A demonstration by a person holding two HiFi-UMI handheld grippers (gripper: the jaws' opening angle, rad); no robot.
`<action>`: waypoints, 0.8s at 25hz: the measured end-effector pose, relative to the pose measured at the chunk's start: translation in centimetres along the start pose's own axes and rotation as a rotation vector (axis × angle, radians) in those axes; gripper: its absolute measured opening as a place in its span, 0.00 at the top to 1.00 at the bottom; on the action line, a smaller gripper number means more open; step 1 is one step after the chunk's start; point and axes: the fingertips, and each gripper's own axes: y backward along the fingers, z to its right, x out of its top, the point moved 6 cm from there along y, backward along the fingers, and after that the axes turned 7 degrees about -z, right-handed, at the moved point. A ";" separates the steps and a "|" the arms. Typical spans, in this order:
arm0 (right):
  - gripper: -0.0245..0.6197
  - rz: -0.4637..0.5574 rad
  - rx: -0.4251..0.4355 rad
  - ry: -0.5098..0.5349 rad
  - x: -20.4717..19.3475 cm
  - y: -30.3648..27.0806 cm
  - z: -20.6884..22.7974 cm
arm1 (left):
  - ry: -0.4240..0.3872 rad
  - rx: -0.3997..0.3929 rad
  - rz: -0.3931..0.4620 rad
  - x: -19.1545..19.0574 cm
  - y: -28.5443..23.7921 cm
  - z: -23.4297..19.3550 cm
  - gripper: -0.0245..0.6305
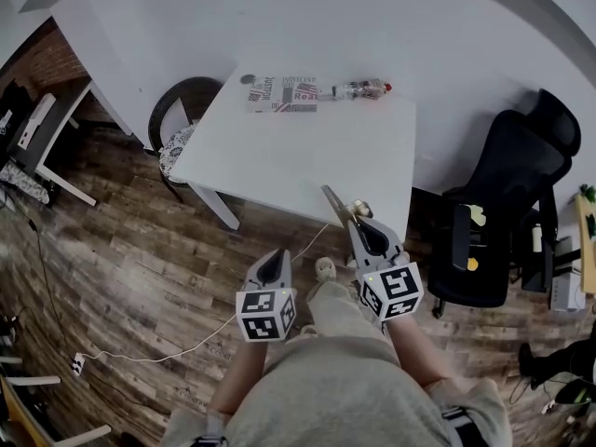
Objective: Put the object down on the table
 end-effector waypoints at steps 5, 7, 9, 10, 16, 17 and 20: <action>0.94 -0.016 0.009 0.008 -0.1 -3.2 2.1 | 0.009 0.014 -0.002 1.3 -2.7 -0.6 0.95; 0.94 -0.025 0.012 0.011 -0.1 -4.5 2.9 | 0.008 0.015 -0.002 1.9 -3.7 -0.7 0.95; 0.94 -0.036 0.018 0.013 -0.3 -5.8 3.7 | 0.007 0.016 -0.001 2.6 -4.7 -0.8 0.95; 0.94 -0.043 0.021 0.014 -0.4 -6.4 4.1 | 0.007 0.017 -0.001 3.0 -5.2 -0.9 0.95; 0.94 -0.079 0.032 0.010 -1.1 -10.4 6.4 | 0.013 0.017 -0.021 4.3 -8.1 -1.1 0.95; 0.94 -0.085 0.033 0.011 -1.3 -11.1 6.7 | 0.016 0.016 -0.027 4.3 -8.5 -1.2 0.95; 0.94 -0.101 0.032 0.016 -1.7 -13.1 7.6 | 0.014 0.014 -0.043 4.6 -9.5 -1.4 0.95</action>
